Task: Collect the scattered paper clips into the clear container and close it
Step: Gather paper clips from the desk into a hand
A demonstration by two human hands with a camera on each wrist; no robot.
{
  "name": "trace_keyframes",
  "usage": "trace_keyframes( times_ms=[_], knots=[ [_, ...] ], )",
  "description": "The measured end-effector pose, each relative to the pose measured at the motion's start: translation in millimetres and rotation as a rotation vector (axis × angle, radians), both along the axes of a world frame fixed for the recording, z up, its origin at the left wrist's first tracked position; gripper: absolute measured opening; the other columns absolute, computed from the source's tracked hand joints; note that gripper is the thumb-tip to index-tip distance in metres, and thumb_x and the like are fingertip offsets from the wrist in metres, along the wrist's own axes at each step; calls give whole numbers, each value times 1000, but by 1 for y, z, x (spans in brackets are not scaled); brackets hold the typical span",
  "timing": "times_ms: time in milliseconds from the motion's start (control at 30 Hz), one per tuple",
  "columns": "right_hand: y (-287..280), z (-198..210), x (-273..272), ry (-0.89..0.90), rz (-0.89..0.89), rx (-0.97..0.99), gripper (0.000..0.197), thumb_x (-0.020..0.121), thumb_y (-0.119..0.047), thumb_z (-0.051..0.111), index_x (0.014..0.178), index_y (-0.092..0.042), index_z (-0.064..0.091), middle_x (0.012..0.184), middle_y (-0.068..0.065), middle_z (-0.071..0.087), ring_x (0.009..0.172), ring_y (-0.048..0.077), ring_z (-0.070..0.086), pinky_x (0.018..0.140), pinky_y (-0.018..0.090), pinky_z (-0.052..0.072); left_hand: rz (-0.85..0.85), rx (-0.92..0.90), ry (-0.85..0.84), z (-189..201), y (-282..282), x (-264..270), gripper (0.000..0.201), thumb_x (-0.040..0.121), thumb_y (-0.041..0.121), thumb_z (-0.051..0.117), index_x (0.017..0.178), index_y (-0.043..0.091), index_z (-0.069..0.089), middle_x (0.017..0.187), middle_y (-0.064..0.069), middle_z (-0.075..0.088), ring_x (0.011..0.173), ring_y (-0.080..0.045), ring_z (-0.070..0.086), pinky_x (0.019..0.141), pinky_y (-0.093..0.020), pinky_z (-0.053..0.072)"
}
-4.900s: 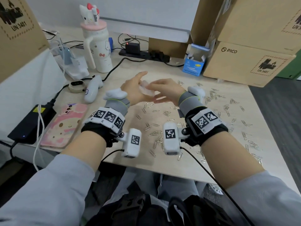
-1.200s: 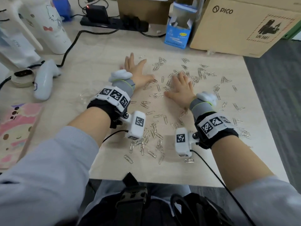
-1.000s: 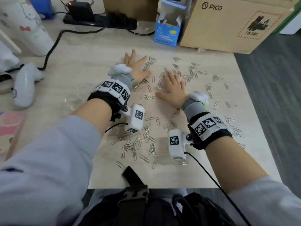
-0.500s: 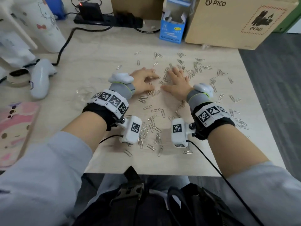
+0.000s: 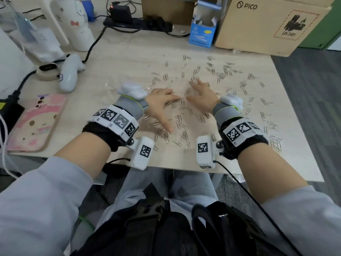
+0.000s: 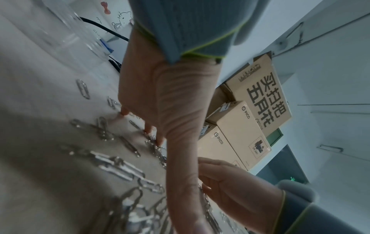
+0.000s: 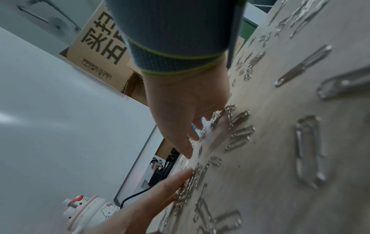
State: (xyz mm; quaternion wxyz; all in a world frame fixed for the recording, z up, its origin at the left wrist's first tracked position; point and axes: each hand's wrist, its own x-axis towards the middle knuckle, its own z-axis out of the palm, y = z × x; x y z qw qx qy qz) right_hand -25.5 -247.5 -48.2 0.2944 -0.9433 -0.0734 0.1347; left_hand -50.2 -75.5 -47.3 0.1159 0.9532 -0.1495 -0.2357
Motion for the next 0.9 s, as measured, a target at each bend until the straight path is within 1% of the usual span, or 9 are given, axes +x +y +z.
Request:
trace_keyframes(
  times_ms=[100, 200, 333, 467, 533, 600, 667, 800, 900],
  knots=[
    [3, 1, -9, 9, -30, 2, 45, 93, -17, 47, 136, -1, 44, 152, 12, 25, 141, 28, 24, 116, 45, 17, -9, 66, -16, -5, -2, -10, 126, 46, 50, 86, 145, 40, 10, 157, -1, 3, 144, -25, -1, 115, -48, 7],
    [3, 1, -16, 16, -28, -23, 46, 94, -19, 49, 135, 0, 44, 151, 13, 26, 140, 29, 23, 116, 43, 16, 1, -6, -83, -10, -3, -14, 122, 39, 53, 87, 142, 41, 23, 151, -1, 18, 138, -26, 11, 111, -44, 16],
    [1, 0, -20, 21, -14, -33, 48, 94, -21, 51, 138, -4, 43, 151, 14, 27, 141, 28, 21, 116, 39, 15, 143, -332, -185, -17, -3, -8, 69, 53, 34, 87, 117, 29, 62, 123, -4, 45, 107, -23, 46, 100, -38, 40],
    [-2, -4, -18, 25, -15, -8, 48, 93, -22, 52, 139, -9, 44, 152, 11, 30, 141, 25, 25, 112, 33, 21, 209, -364, -254, -20, -9, 1, 34, 64, 26, 82, 95, 20, 71, 96, -1, 47, 88, -21, 52, 86, -37, 47],
    [-4, -8, -15, 15, -82, 86, 47, 91, -22, 54, 137, -13, 48, 144, 8, 43, 133, 21, 39, 110, 29, 29, 227, -372, -265, -20, -12, 5, 19, 70, 20, 78, 87, 15, 71, 89, -1, 52, 79, -21, 55, 78, -34, 49],
    [-6, -12, -12, -43, -162, 182, 42, 89, -20, 55, 130, -16, 57, 123, 7, 59, 116, 18, 52, 103, 25, 38, 228, -351, -277, -20, -15, 9, 13, 74, 18, 74, 85, 14, 69, 85, -1, 55, 73, -20, 55, 68, -28, 44],
    [-7, -14, -8, -117, -191, 255, 34, 87, -16, 55, 120, -14, 65, 120, 4, 65, 110, 15, 57, 93, 19, 40, 229, -352, -289, -21, -16, 12, 11, 76, 16, 72, 85, 11, 68, 82, -1, 55, 66, -18, 54, 60, -25, 39],
    [-5, -15, -1, -118, -281, 560, 21, 85, -4, 53, 96, -2, 71, 96, 13, 70, 80, 18, 64, 85, 32, 53, 332, -527, -246, -19, -16, 19, 9, 73, 10, 75, 75, 14, 67, 70, -5, 61, 52, -11, 54, 57, -27, 50],
    [2, -10, 2, 69, -406, 885, 17, 89, 0, 50, 79, 1, 63, 80, 14, 65, 70, 23, 65, 79, 36, 56, 357, -692, -264, -11, -18, 25, 17, 70, 11, 77, 67, 23, 65, 58, 9, 61, 52, -5, 56, 60, -23, 49]
  ],
)
